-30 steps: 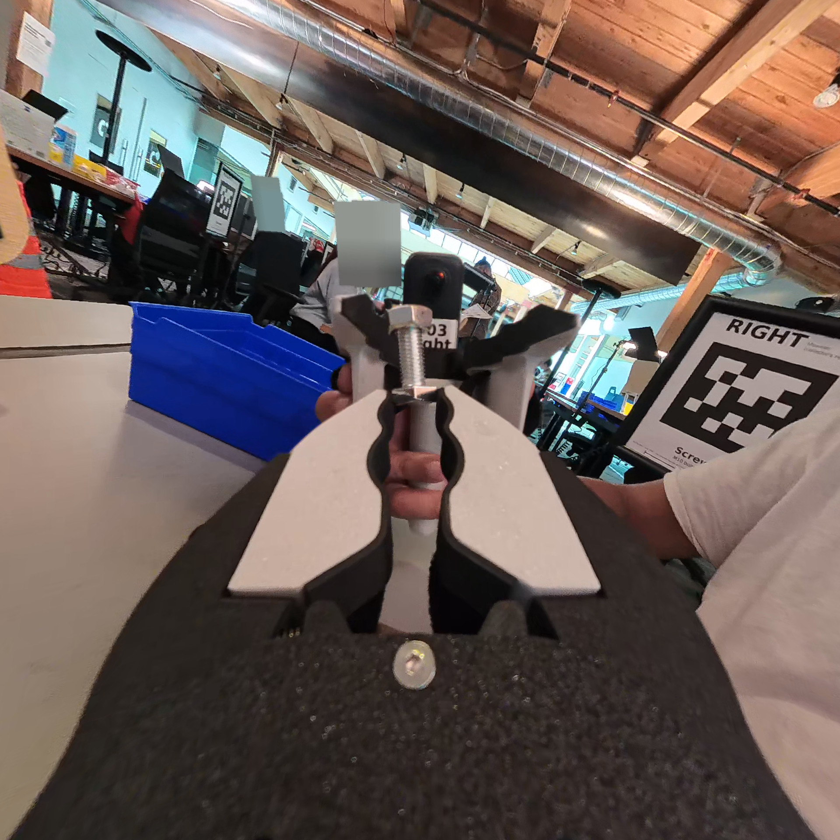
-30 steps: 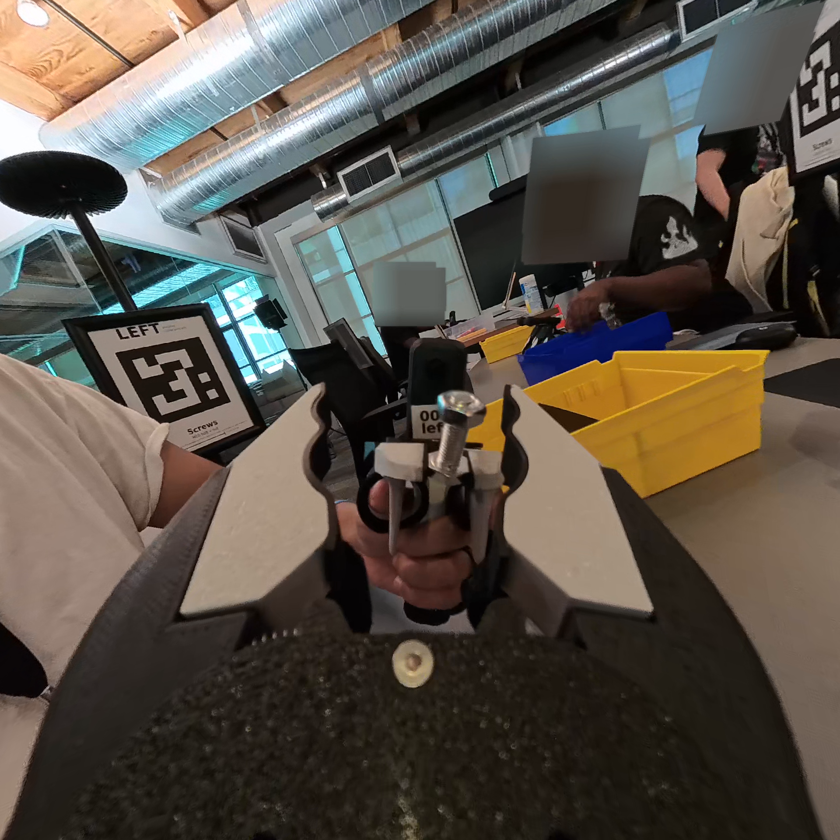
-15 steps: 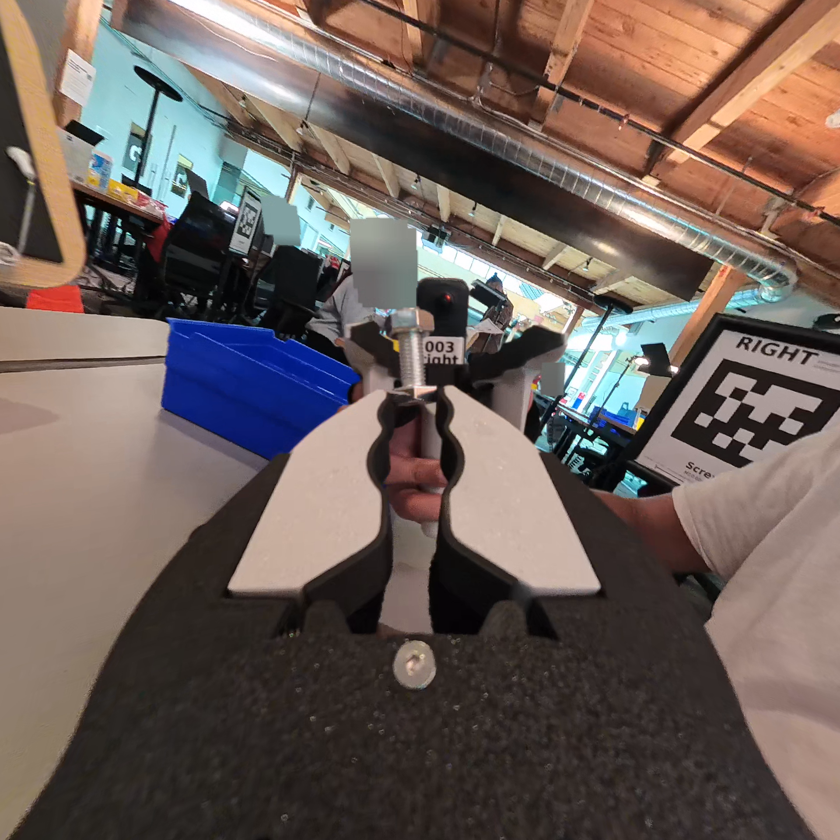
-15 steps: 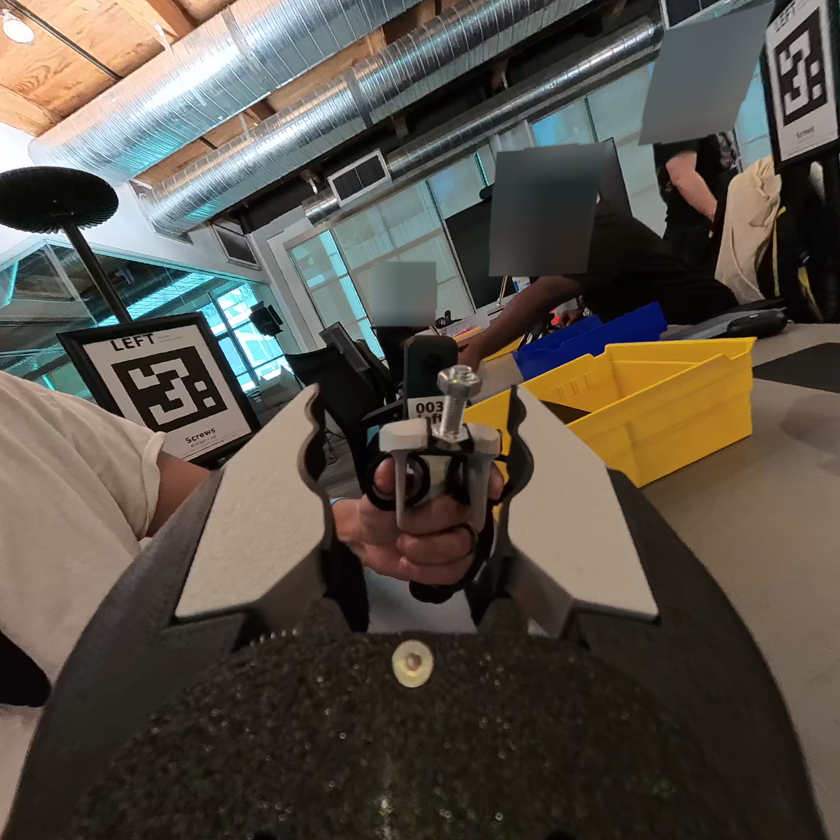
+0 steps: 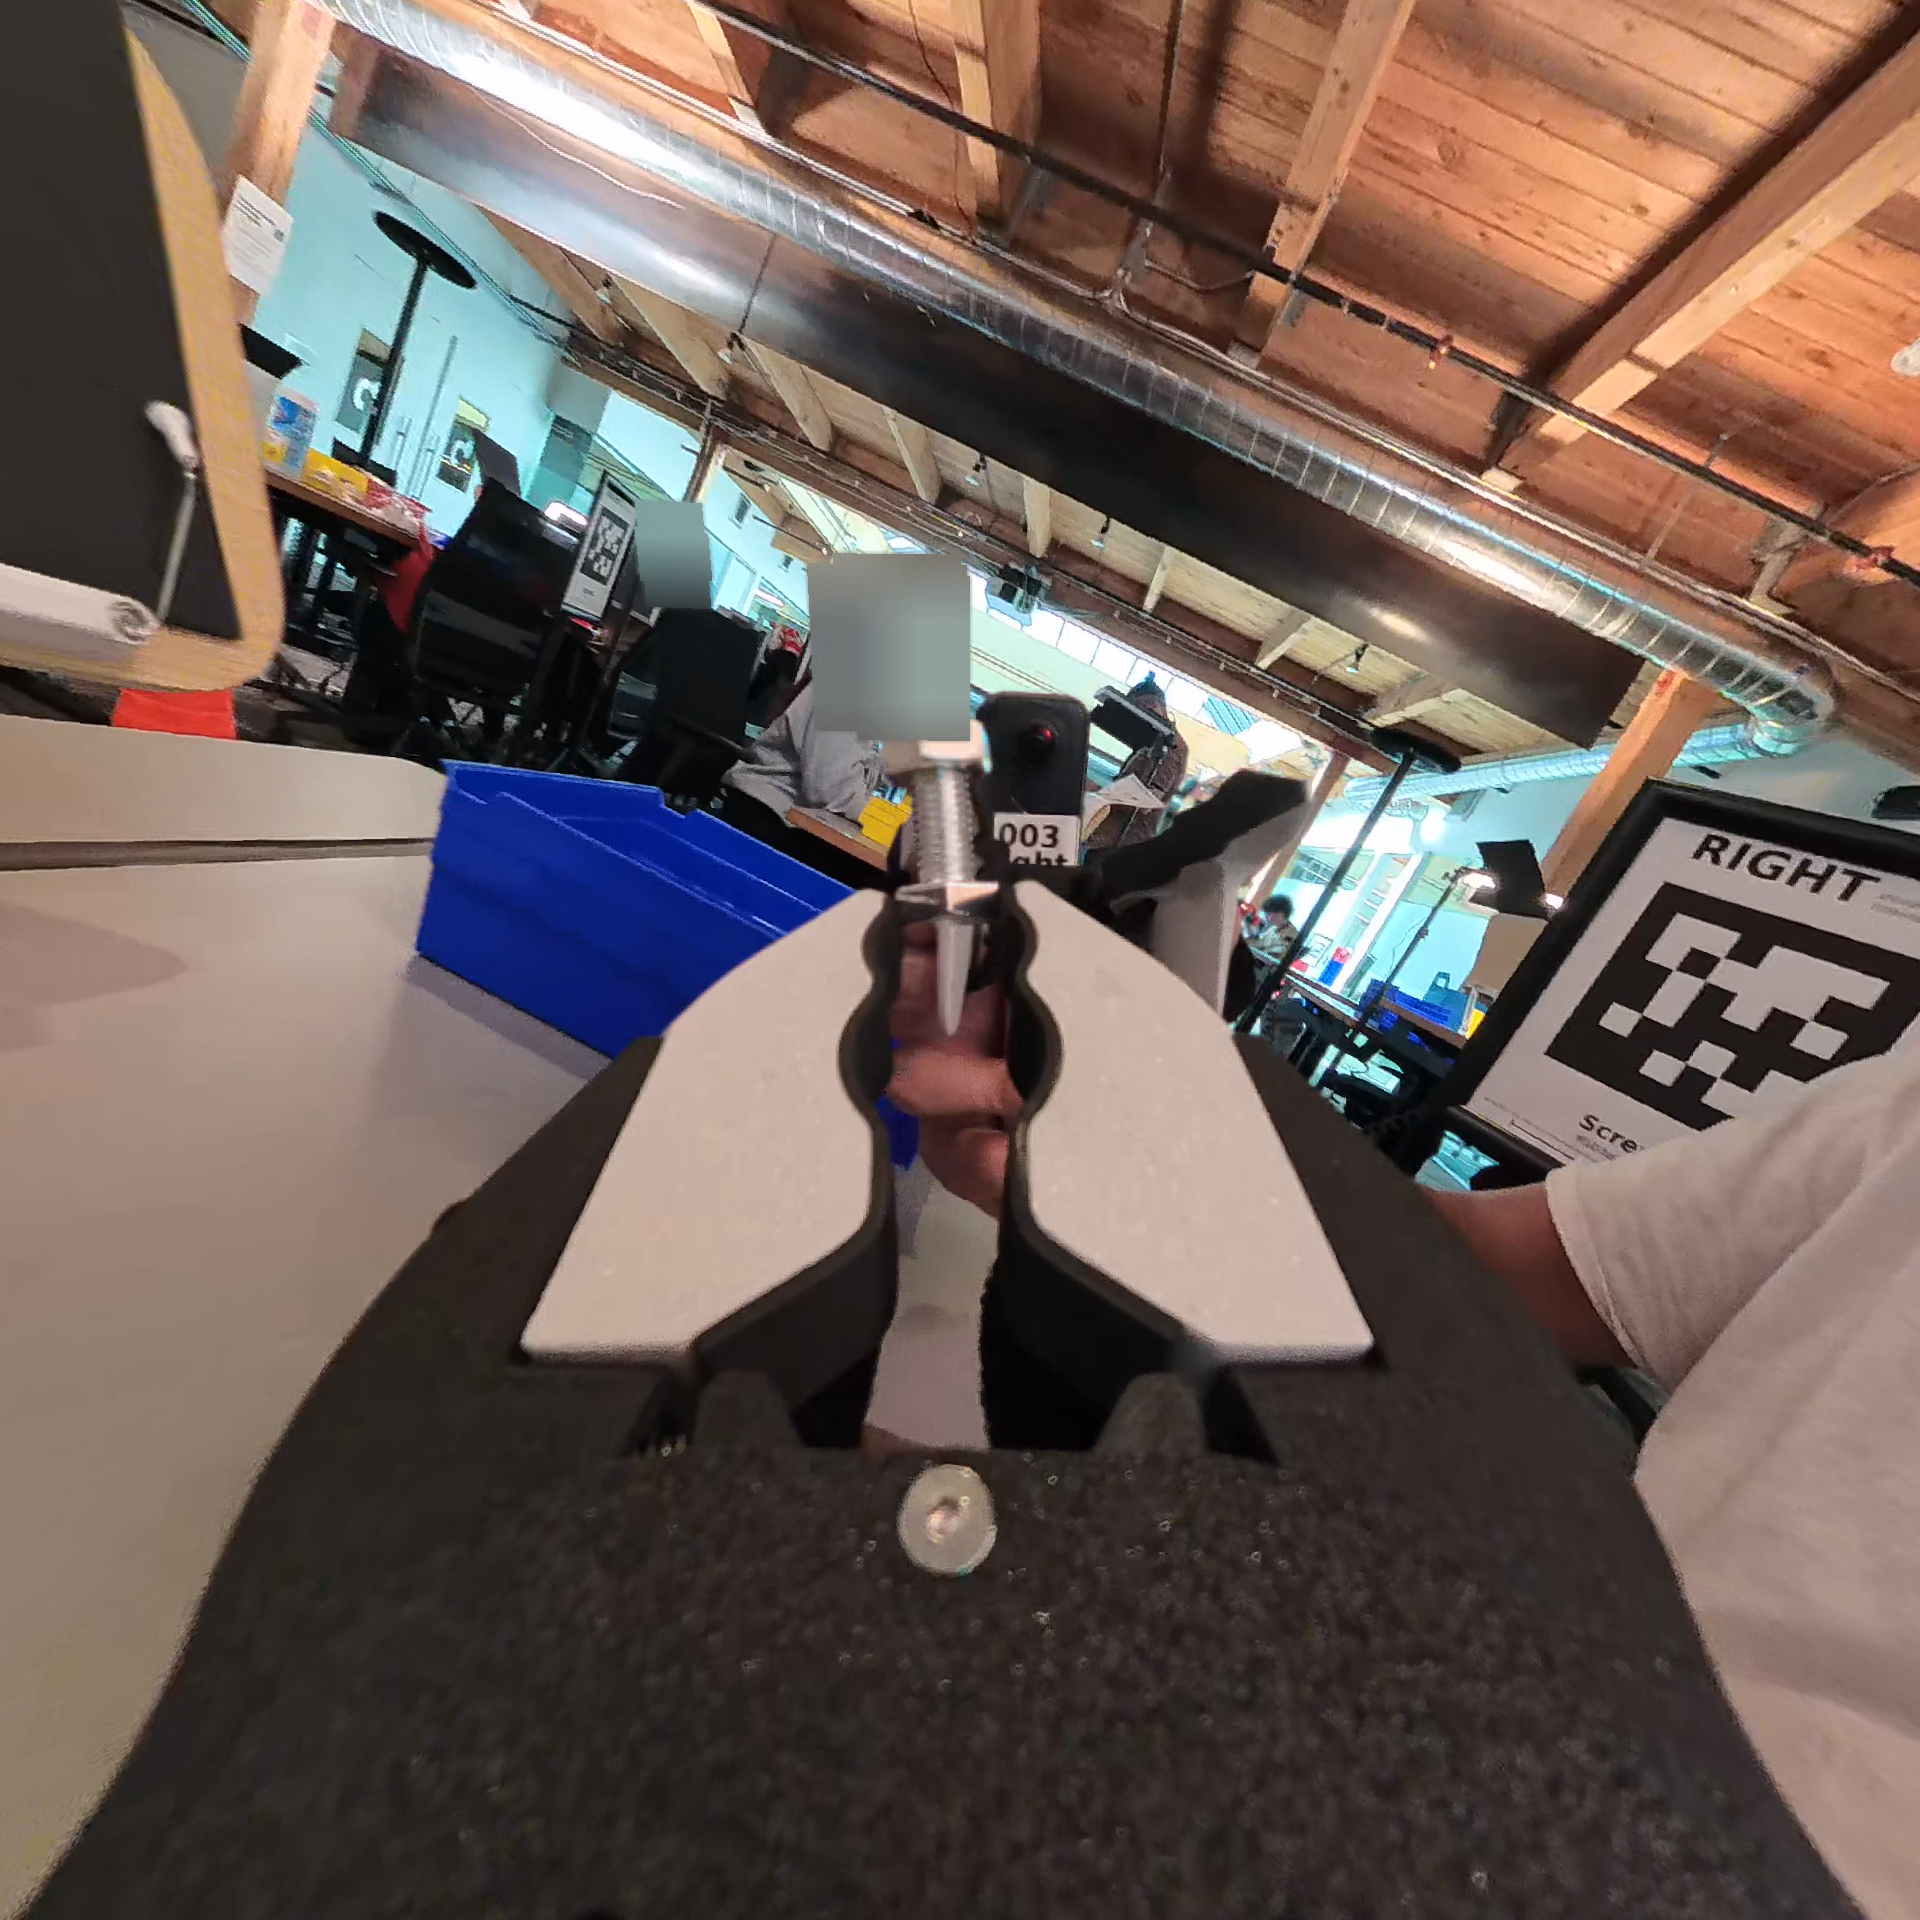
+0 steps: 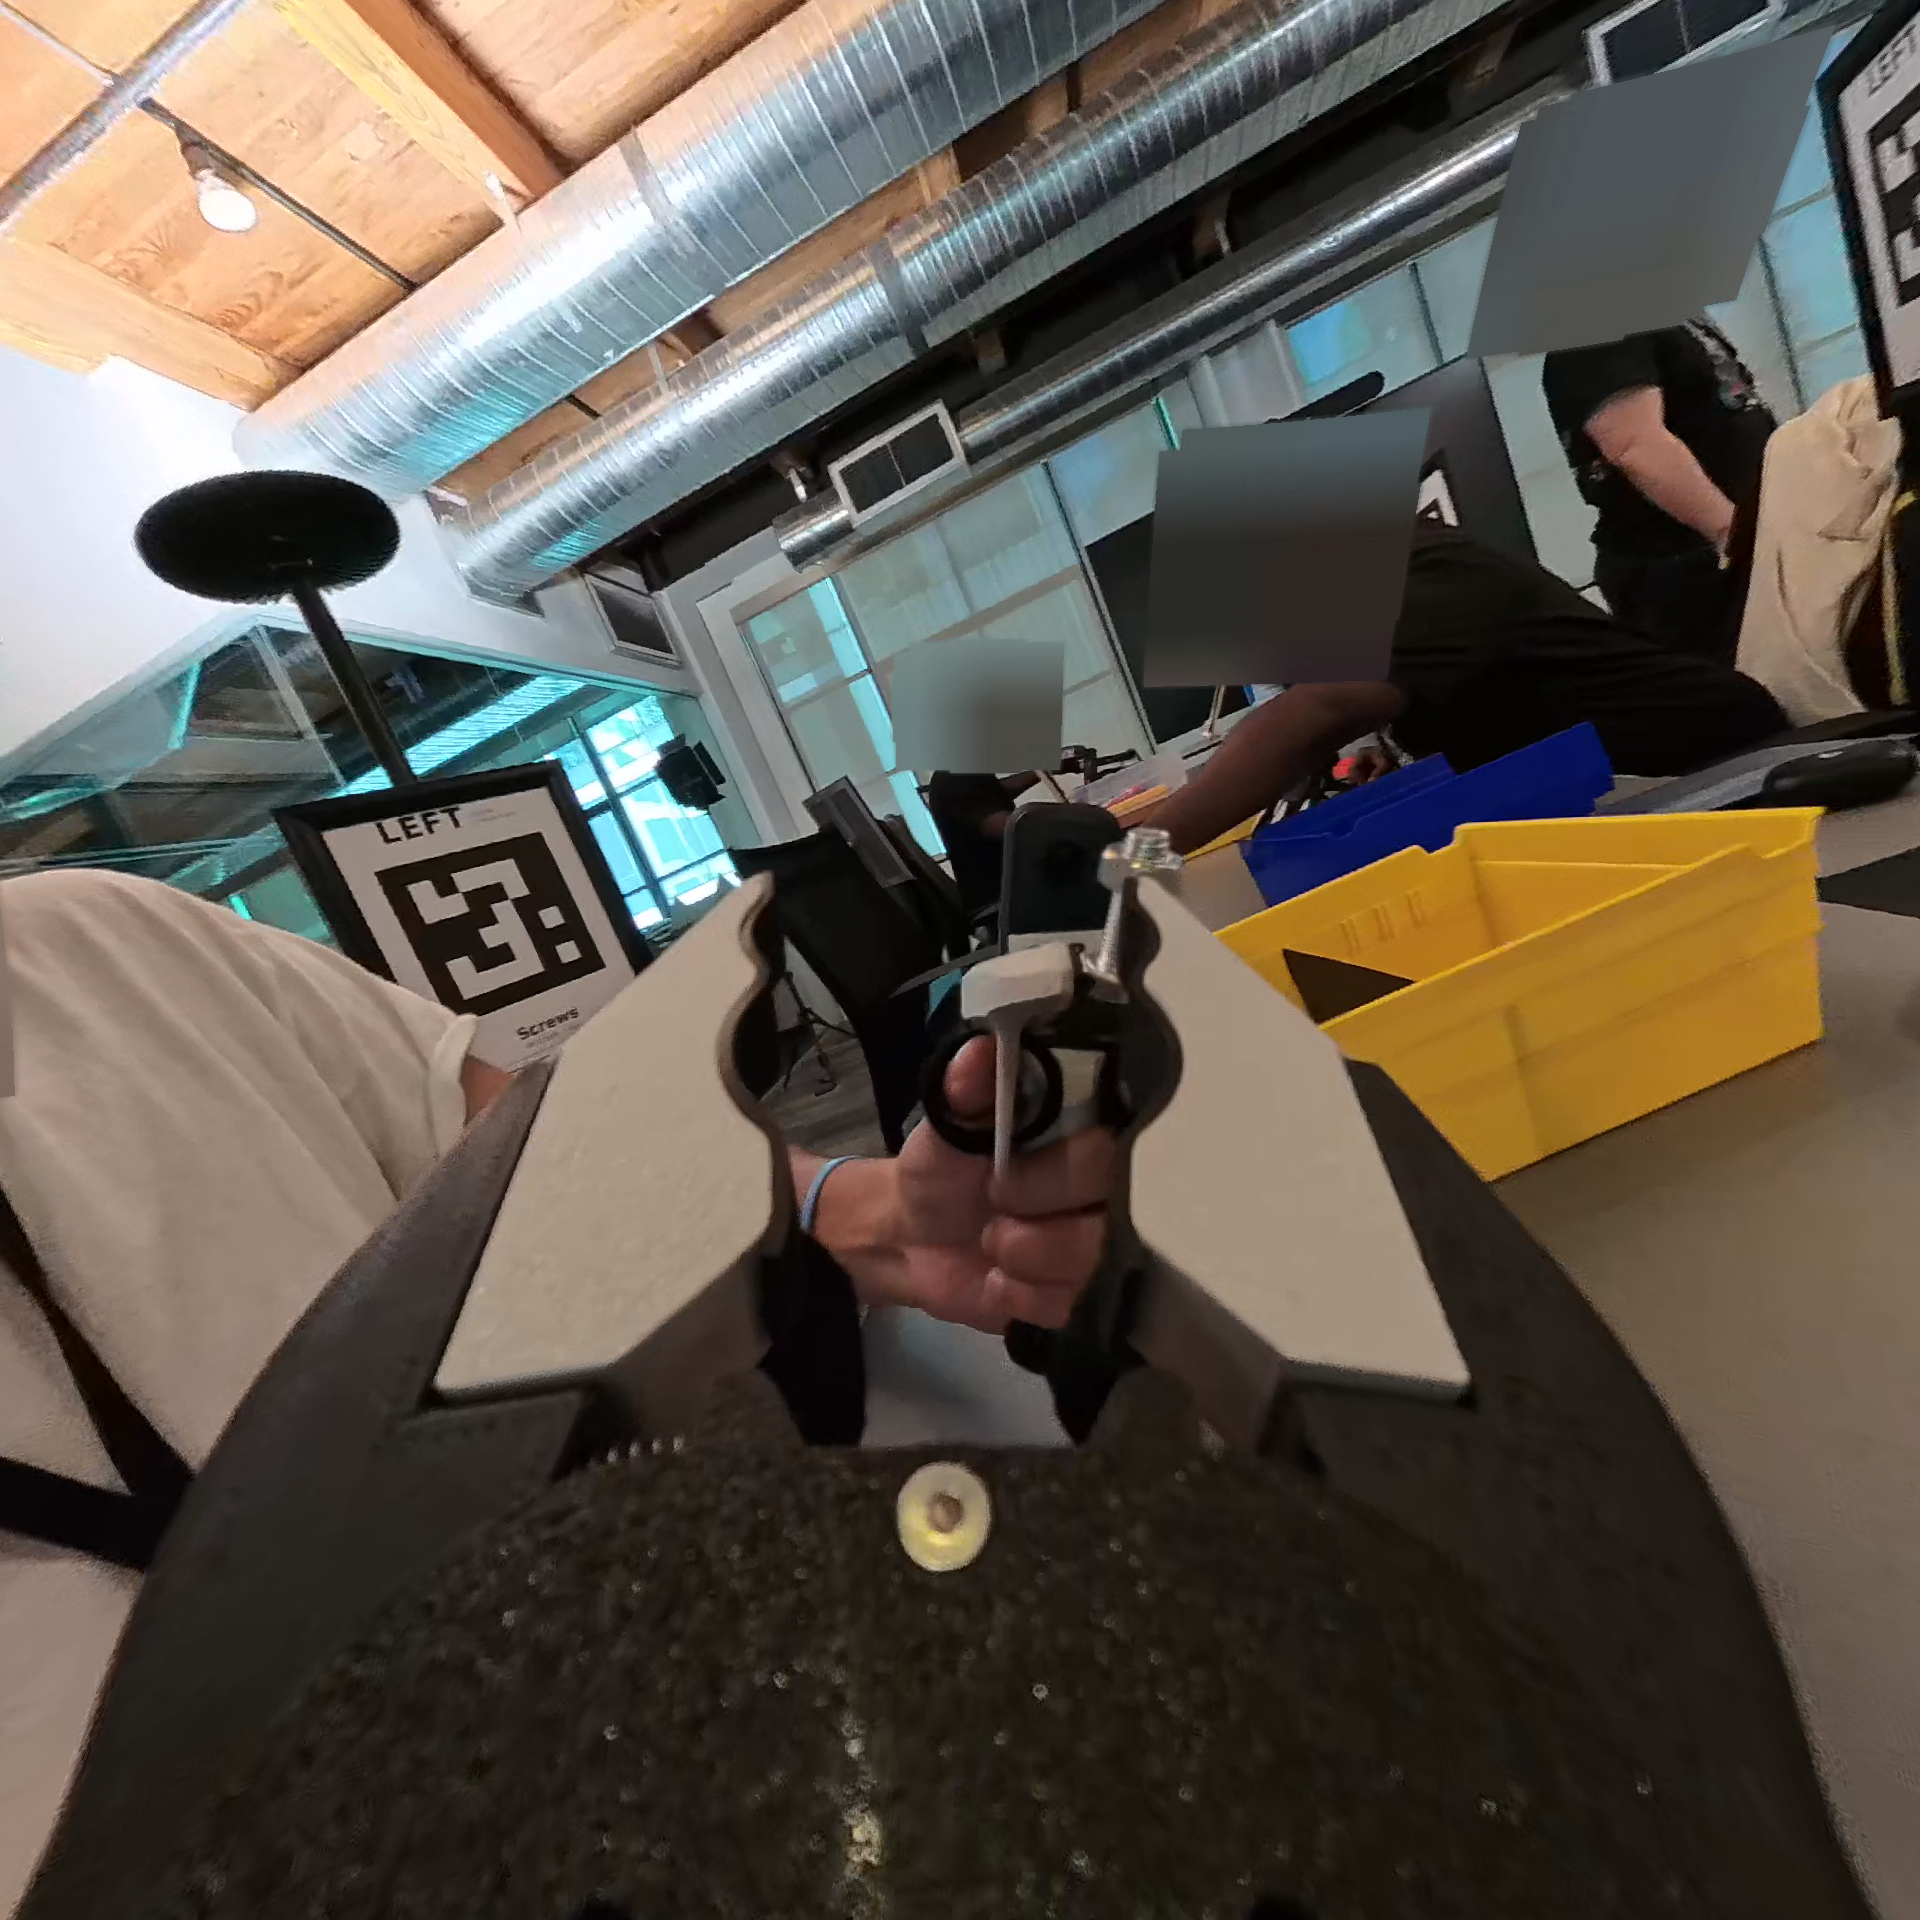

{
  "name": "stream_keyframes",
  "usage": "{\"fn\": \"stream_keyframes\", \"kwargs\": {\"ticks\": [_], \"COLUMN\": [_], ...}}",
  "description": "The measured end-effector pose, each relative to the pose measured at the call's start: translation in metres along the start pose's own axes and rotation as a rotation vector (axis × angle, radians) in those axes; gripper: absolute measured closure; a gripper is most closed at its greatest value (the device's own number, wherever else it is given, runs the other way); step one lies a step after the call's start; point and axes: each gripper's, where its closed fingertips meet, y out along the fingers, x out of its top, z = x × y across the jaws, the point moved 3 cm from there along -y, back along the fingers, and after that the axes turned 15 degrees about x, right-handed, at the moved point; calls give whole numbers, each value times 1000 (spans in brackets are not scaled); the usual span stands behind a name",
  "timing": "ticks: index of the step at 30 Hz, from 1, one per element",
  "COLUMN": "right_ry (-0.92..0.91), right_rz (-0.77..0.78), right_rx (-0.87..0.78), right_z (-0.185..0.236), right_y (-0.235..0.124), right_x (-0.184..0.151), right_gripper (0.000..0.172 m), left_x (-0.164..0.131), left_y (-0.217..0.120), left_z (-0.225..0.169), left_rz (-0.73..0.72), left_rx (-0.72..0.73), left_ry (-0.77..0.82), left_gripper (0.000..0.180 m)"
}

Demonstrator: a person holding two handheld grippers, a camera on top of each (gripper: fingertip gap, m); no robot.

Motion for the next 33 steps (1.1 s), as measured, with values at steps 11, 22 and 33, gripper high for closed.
{"fn": "stream_keyframes", "kwargs": {"ticks": [11,22,33], "right_ry": [-15,-28,-44], "right_rz": [69,40,60], "right_rx": [-47,-38,-61], "right_z": [-9,-5,-8], "right_y": [15,9,19], "right_x": [-18,-9,-19], "right_gripper": [86,93,82], "left_x": [-32,0,-22], "left_y": [16,0,13], "left_z": [-22,1,-15], "left_rz": [108,8,82], "left_rx": [-66,12,-35], "left_ry": [52,22,54], "left_gripper": [163,164,164]}}
